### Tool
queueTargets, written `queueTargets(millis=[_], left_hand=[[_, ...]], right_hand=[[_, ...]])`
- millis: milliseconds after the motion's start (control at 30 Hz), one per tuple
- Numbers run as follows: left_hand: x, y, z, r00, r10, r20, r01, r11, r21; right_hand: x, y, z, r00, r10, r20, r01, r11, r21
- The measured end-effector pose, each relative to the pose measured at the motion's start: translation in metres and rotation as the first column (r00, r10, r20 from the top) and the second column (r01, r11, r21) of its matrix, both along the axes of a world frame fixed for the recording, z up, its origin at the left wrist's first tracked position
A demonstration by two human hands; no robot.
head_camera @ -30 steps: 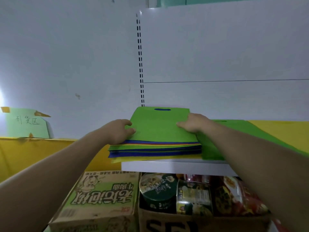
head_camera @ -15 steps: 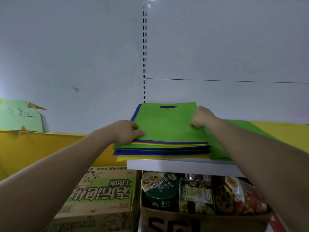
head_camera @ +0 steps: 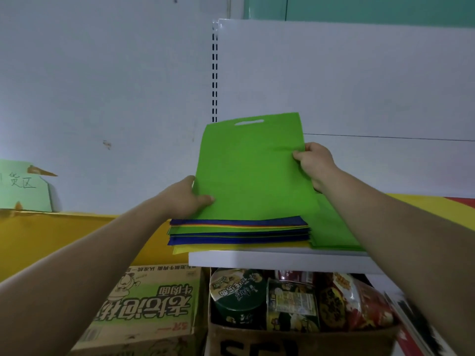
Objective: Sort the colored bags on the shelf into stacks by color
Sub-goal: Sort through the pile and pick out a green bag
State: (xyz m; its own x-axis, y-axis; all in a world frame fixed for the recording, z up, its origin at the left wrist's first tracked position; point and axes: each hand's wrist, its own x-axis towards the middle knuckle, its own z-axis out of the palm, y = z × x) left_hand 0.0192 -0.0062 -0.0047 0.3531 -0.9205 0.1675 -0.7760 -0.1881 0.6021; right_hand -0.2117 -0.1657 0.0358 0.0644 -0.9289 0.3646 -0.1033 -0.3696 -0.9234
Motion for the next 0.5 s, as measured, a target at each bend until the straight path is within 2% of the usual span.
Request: queueTargets(millis=[100, 200, 300, 367, 500], left_hand=[[-0.001, -0.006, 0.007, 0.954, -0.039, -0.296, -0.019, 0.981, -0.191], [-0.012, -0.011, 0.013, 0.876, -0.128, -0.466, -0.043, 0.940, -0.340], [-0.023, -0.020, 0.012, 0.892, -0.191, -0.410, 0.004, 0.910, -0.415], [-0.032, -0.025, 0.009, 0.923, -0.192, -0.333, 0.029, 0.898, -0.438], [-0.058, -0.033, 0.007, 0.940, -0.193, -0.283, 0.038, 0.880, -0.474]], right_hand=[[-0.008, 0.004, 0.009, 0.989, 0.039, 0.143, -0.040, 0.999, 0.006], [-0.021, 0.006, 0.014, 0.977, 0.070, 0.202, -0.072, 0.997, 0.002], [-0.040, 0.006, 0.012, 0.980, 0.049, 0.191, -0.056, 0.998, 0.031], [-0.053, 0.003, 0.009, 0.983, -0.042, 0.176, 0.037, 0.999, 0.033], [-0.077, -0.001, 0.007, 0.966, -0.192, 0.172, 0.199, 0.980, -0.019]])
